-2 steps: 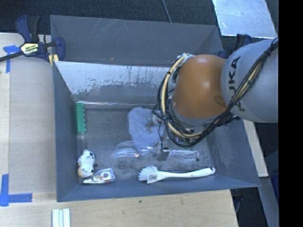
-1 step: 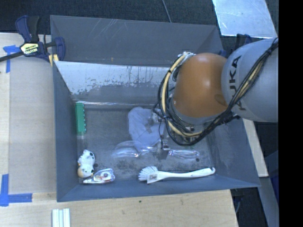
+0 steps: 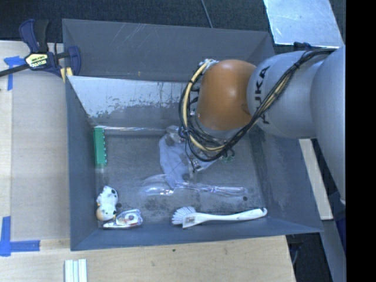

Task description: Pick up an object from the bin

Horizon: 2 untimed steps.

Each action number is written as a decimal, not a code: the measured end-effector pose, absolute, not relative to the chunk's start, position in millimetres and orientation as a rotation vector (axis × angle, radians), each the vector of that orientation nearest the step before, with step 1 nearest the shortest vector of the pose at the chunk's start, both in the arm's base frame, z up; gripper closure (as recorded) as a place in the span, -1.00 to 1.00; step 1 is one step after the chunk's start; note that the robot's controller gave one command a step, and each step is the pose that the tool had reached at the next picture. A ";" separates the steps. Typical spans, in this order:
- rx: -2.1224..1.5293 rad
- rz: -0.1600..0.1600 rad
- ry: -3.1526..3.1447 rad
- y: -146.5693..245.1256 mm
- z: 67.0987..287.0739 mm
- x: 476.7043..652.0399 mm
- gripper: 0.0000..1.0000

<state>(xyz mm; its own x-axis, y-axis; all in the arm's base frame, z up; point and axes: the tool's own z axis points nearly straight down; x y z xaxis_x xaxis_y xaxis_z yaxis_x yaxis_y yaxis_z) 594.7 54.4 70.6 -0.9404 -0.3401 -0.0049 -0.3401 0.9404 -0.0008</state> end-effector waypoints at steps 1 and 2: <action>-0.783 0.000 3.031 81.9 134.2 579.4 -1.00; -1.191 0.002 2.908 108.9 99.1 565.3 -1.00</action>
Offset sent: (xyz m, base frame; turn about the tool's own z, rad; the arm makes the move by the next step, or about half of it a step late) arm -0.0291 0.0540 0.0294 -0.4311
